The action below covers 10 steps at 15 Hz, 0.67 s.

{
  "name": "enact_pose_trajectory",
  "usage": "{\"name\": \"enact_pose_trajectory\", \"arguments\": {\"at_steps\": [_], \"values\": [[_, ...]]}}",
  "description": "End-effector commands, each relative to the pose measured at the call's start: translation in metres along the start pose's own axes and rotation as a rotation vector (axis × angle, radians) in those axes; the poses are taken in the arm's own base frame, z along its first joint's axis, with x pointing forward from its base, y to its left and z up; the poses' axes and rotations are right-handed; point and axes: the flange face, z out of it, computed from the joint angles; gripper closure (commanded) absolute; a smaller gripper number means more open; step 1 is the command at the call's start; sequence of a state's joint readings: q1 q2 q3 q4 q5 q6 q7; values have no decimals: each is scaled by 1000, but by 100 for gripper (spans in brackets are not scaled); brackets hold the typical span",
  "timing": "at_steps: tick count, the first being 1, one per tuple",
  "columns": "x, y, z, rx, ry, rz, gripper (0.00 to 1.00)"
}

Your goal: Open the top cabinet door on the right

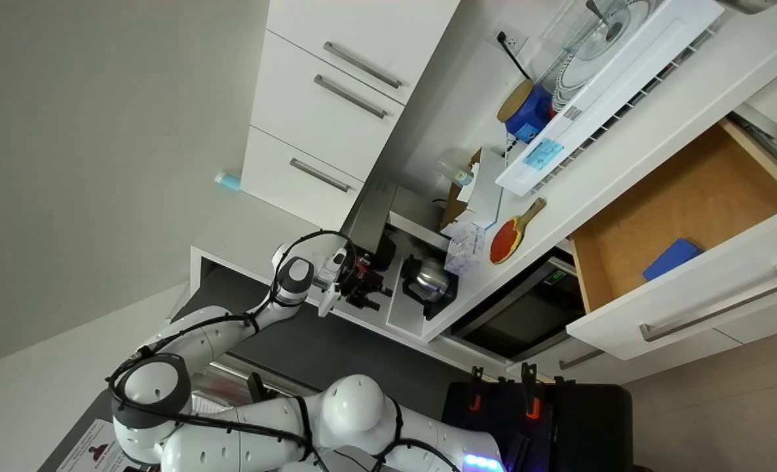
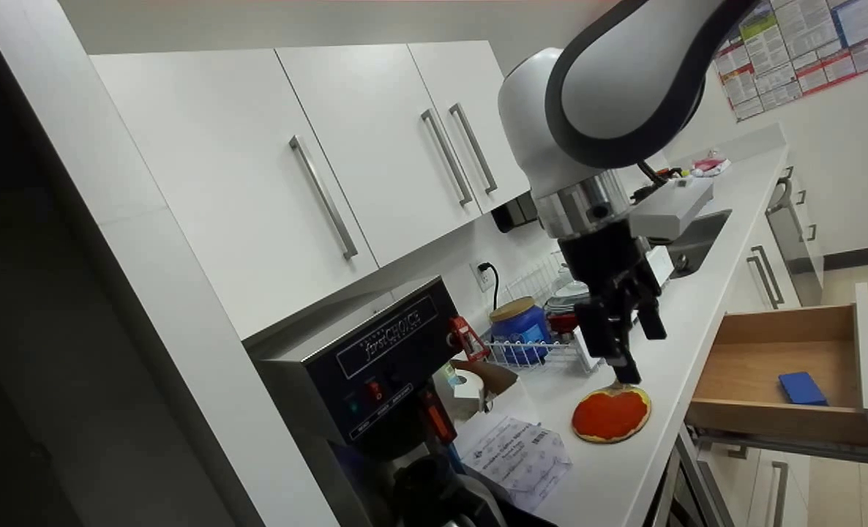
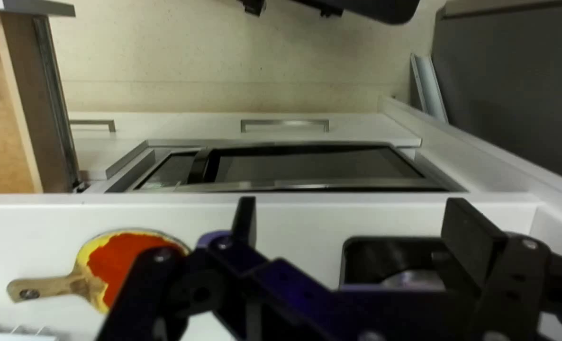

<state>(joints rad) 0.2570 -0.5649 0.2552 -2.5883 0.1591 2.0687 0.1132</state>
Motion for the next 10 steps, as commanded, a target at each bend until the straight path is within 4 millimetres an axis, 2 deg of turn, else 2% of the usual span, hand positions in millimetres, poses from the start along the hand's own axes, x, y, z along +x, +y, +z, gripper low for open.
{"name": "enact_pose_trajectory", "arguments": {"at_steps": [1, 5, 7, 8, 10], "values": [[6, 33, -65, -7, 180, 84, 0], [7, 78, -143, -58, 387, 151, 0], [6, 97, -173, -94, 470, 162, 0], [7, 86, -152, -60, 410, 160, 0], [4, 96, -170, -76, 451, 171, 0]]}}
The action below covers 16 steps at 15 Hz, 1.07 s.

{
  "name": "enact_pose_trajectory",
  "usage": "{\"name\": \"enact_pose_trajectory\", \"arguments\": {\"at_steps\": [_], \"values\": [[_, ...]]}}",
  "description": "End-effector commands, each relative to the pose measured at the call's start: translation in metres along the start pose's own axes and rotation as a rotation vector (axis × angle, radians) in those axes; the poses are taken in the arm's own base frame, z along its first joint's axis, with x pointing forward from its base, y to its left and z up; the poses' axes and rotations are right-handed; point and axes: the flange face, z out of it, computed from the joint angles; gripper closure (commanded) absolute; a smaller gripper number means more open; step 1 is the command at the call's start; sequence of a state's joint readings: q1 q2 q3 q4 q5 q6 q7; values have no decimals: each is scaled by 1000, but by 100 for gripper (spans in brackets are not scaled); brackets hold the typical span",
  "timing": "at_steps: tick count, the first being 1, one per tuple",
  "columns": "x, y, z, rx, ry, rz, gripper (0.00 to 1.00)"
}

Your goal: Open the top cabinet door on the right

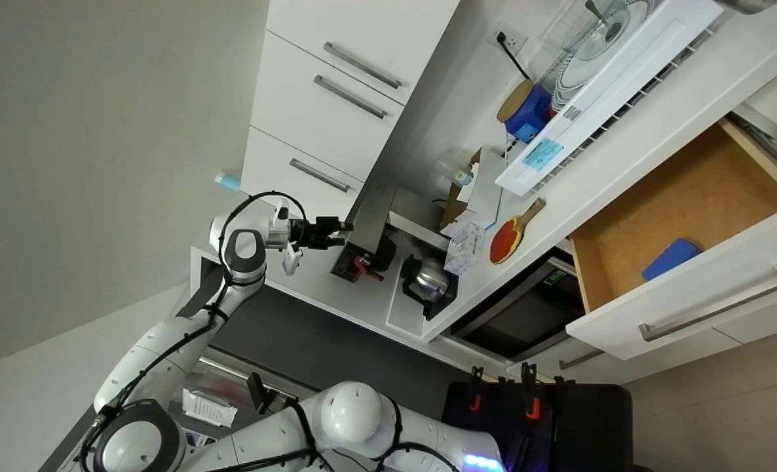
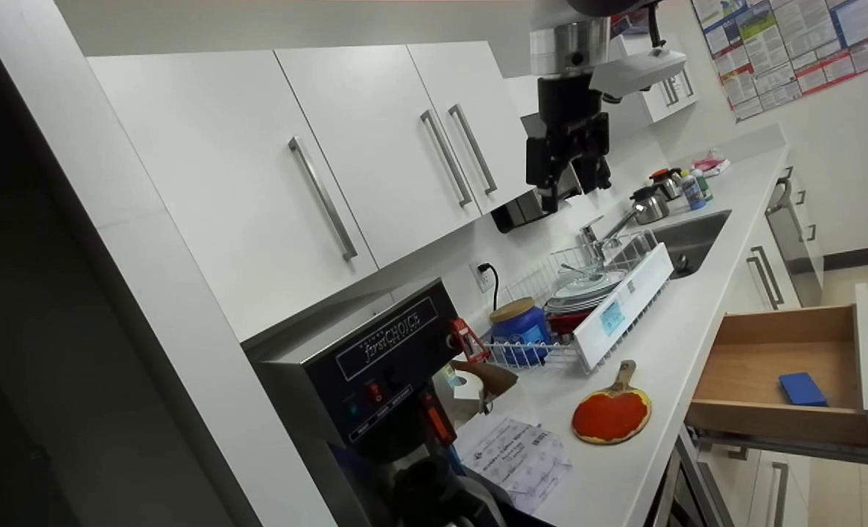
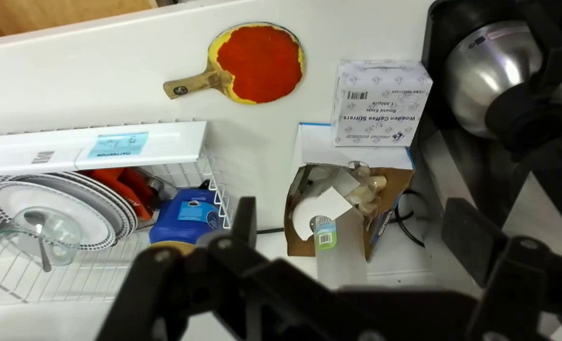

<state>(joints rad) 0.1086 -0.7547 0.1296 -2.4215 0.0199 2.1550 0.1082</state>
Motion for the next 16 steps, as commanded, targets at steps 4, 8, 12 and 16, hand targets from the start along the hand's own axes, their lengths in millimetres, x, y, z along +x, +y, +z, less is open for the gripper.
{"name": "enact_pose_trajectory", "arguments": {"at_steps": [4, 8, 12, 16], "values": [[1, 0, -1, -2, 1, -1, 0], [1, -1, -1, -2, 1, -1, 0], [18, 8, -9, 3, 54, -11, 0], [68, 38, -46, -36, 209, -48, 0]]}}
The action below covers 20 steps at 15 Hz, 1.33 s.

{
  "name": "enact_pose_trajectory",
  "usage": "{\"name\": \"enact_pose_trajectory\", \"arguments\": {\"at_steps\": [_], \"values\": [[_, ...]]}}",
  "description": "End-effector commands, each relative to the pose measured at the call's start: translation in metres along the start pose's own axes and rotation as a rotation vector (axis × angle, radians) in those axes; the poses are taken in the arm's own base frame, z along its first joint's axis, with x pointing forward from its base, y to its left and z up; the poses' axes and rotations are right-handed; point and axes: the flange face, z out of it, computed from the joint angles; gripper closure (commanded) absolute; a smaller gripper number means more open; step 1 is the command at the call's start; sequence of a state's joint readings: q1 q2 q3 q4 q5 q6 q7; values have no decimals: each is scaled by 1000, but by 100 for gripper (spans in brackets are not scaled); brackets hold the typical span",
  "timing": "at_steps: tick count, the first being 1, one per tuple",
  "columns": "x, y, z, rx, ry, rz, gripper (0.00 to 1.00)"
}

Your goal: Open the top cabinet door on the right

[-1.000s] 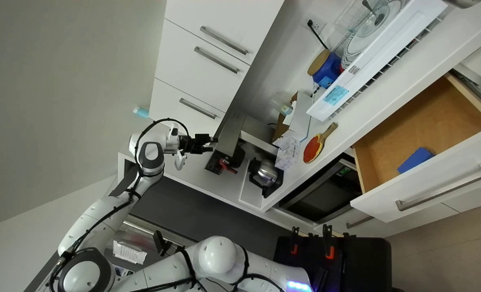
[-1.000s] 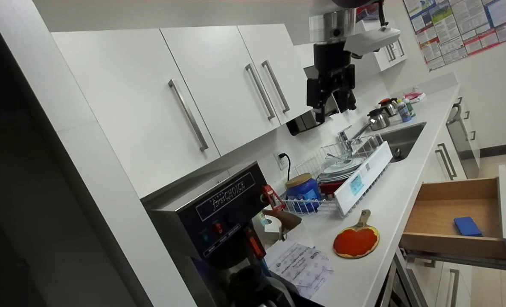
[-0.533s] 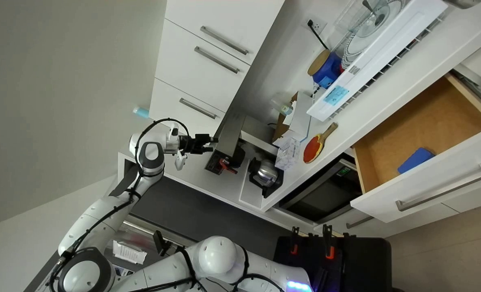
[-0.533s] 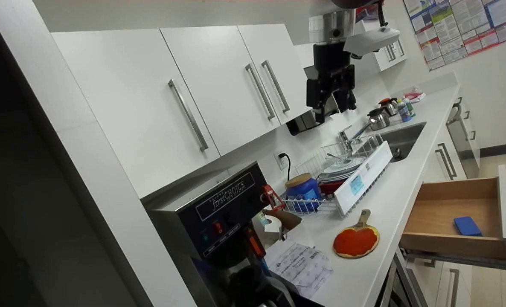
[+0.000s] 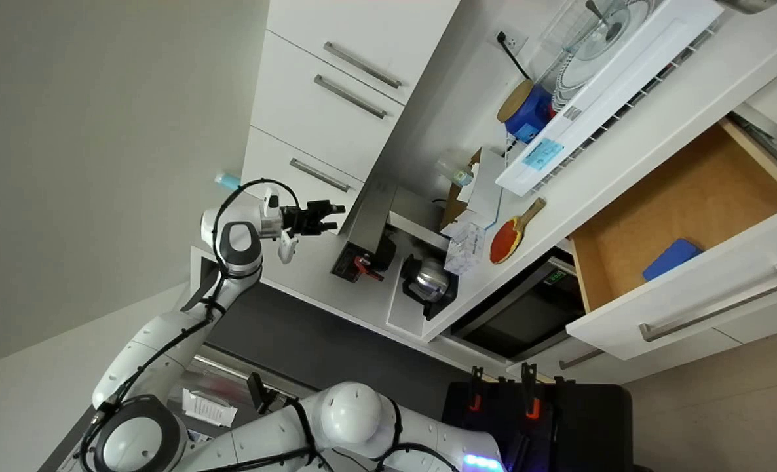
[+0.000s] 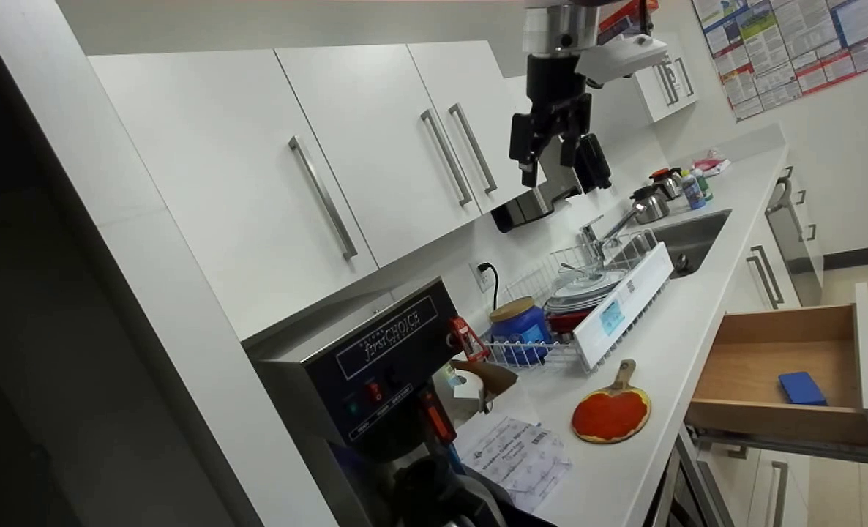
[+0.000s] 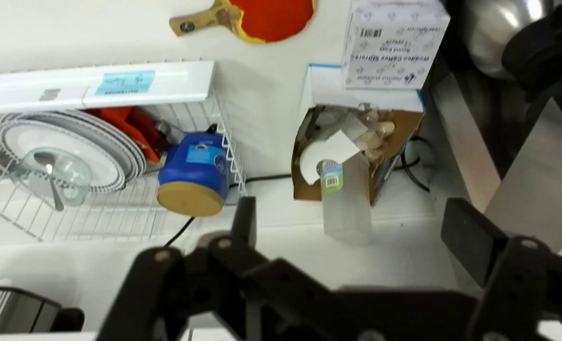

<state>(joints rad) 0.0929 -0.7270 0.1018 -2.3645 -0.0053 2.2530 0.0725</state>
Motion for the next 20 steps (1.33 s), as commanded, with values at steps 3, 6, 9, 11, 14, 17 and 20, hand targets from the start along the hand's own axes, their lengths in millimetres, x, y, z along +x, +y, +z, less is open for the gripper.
{"name": "enact_pose_trajectory", "arguments": {"at_steps": [3, 6, 9, 11, 14, 17, 20], "values": [[82, 48, -39, -60, 166, -97, 0], [112, 66, -43, -87, 221, -135, 0], [104, 66, -43, -71, 210, -106, 0], [111, 67, -36, -73, 208, -106, 0], [120, 78, -31, -70, 281, -58, 0], [143, 112, -17, -116, 367, -5, 0], [164, 145, 12, -127, 417, 8, 0]]}}
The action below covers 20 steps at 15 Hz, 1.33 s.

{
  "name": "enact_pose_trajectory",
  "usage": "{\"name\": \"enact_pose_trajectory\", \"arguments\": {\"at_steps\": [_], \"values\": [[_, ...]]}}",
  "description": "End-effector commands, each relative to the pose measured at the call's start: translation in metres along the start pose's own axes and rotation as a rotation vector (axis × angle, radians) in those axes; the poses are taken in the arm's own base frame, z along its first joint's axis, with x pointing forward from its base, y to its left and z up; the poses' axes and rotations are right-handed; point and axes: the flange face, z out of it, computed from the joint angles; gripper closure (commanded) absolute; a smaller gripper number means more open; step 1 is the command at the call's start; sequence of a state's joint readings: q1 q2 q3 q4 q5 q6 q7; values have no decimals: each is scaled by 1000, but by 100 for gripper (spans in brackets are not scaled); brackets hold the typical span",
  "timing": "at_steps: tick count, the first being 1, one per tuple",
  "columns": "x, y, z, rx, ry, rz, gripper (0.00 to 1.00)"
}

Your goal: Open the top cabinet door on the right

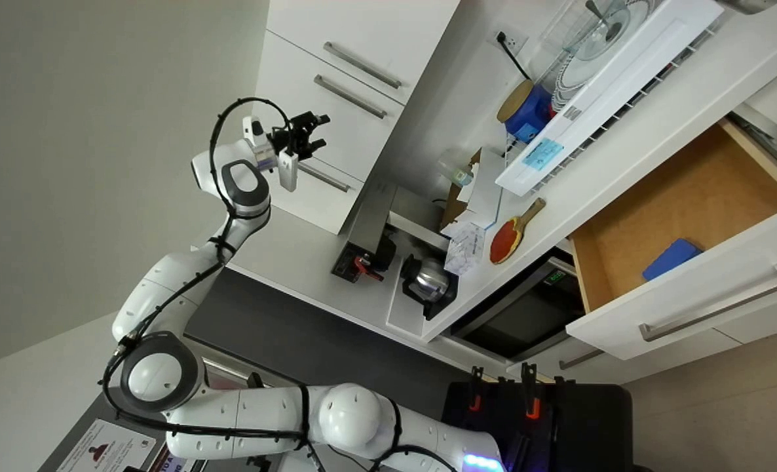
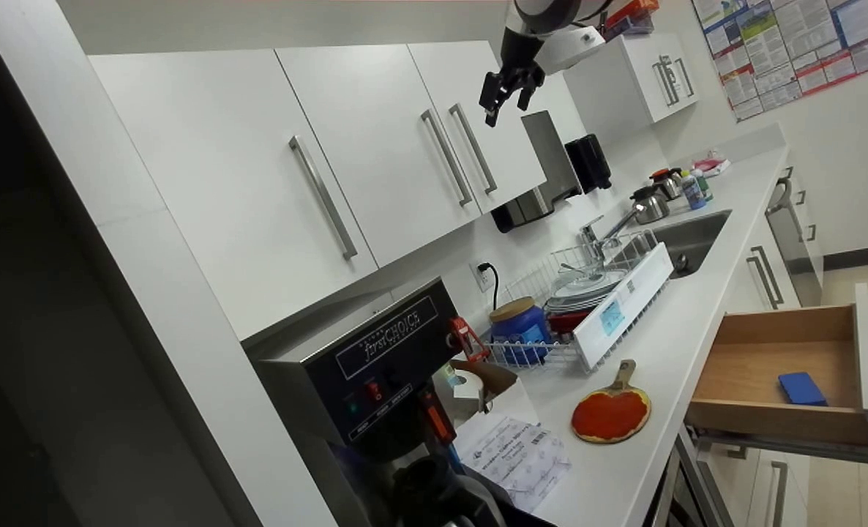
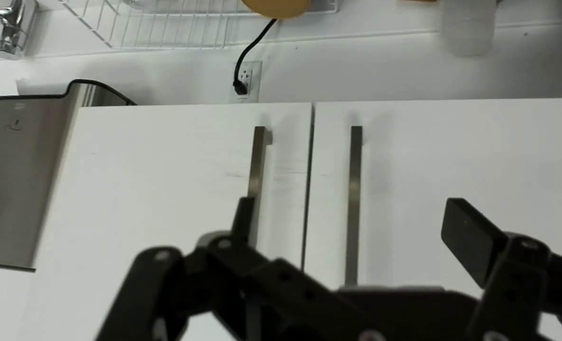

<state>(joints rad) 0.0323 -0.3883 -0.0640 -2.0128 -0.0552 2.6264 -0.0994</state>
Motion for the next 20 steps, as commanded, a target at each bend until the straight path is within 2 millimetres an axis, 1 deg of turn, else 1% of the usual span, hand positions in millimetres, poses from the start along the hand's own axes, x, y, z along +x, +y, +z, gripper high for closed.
{"name": "enact_pose_trajectory", "arguments": {"at_steps": [1, 4, 7, 10, 13, 15, 16, 17, 20], "values": [[19, 27, 50, -6, 45, 6, 0], [30, 45, 86, 1, 60, 5, 0], [43, 59, 105, 28, 67, 26, 0], [54, 68, 115, 63, 83, 21, 0], [59, 78, 125, 67, 108, 18, 0], [59, 80, 132, 69, 107, 15, 0], [57, 79, 133, 59, 94, 20, 0], [51, 76, 130, 54, 104, 28, 0], [49, 76, 135, 54, 98, 27, 0]]}}
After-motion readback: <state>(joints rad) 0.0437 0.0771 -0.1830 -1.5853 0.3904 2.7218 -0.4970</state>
